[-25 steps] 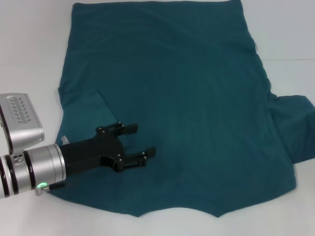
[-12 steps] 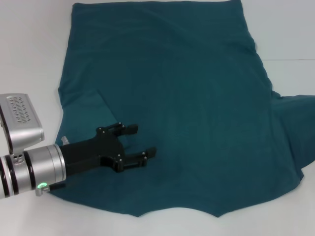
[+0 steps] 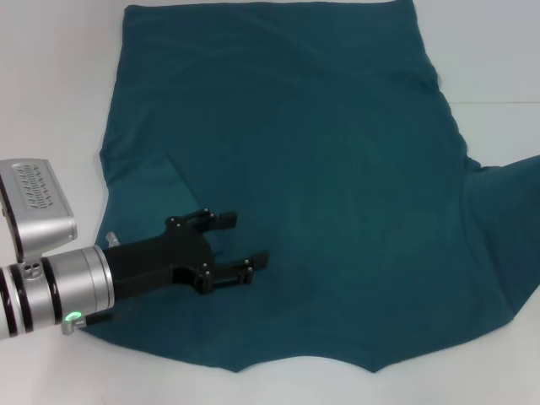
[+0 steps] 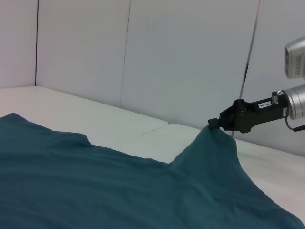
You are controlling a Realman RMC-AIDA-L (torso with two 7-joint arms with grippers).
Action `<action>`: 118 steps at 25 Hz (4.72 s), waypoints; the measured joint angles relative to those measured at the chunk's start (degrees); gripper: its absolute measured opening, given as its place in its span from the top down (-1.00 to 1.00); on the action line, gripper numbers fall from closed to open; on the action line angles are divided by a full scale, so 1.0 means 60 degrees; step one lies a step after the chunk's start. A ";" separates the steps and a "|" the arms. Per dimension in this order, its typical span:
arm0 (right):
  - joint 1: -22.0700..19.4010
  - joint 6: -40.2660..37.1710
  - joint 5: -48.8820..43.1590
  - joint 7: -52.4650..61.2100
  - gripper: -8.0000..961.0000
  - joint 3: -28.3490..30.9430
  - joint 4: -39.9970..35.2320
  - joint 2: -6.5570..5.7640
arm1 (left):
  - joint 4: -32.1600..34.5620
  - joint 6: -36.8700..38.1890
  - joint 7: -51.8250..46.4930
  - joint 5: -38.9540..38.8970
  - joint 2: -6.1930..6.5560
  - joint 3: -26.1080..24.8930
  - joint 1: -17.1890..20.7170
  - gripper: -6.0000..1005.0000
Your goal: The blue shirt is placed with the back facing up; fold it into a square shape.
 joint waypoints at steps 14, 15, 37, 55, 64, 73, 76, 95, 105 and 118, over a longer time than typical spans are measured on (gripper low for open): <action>0.1154 -0.2617 0.0049 -0.0097 0.71 -0.1237 -0.0087 0.0515 | 0.0041 -0.0015 -0.0170 -0.0049 -0.0001 -0.0079 -0.0022 -0.65; 0.1307 -0.2618 0.0030 -0.0200 0.71 -0.1499 -0.0088 0.0596 | 0.0041 -0.0035 -0.0170 -0.0060 0.0000 -0.0088 -0.0022 -0.65; 0.1146 -0.2640 0.0093 -0.0870 -0.49 -0.2068 -0.0331 0.0534 | 0.0065 -0.0216 -0.0403 -0.0140 -0.0015 -0.0224 -0.0015 -0.65; 0.0811 -0.2747 0.0512 -0.1671 -0.89 -0.2016 -0.0247 0.0864 | 0.2036 -0.0192 -0.3517 -0.0009 0.0008 -0.0763 0.1455 -0.66; 0.0797 -0.2745 0.0567 -0.1600 -0.89 -0.2010 -0.0227 0.0989 | 0.2489 -0.0172 -0.4453 0.1114 0.0005 -0.2316 0.2159 -0.66; 0.0801 -0.2733 0.0567 -0.1579 -0.88 -0.2079 -0.0208 0.0985 | 0.2869 -0.0135 -0.5214 0.1938 -0.0018 -0.2709 0.2521 -0.65; 0.0800 -0.2733 0.0568 -0.1579 -0.88 -0.2043 -0.0197 0.0986 | 0.2913 -0.0015 -0.5351 0.2244 -0.0018 -0.2726 0.2523 -0.65; 0.0790 -0.2798 0.0591 -0.1581 -0.88 -0.1956 -0.0193 0.1026 | 0.3027 0.0466 -0.5522 0.3005 0.0009 -0.2381 0.2380 -0.65; 0.0790 -0.2798 0.0623 -0.1578 -0.87 -0.1933 -0.0194 0.1026 | 0.2972 0.0930 -0.5540 0.3193 0.0010 -0.2097 0.2131 -0.64; 0.0780 -0.2772 0.0719 -0.1585 -0.88 -0.1916 -0.0194 0.1025 | 0.2827 0.0988 -0.5594 0.3194 -0.0015 -0.1743 0.1777 -0.64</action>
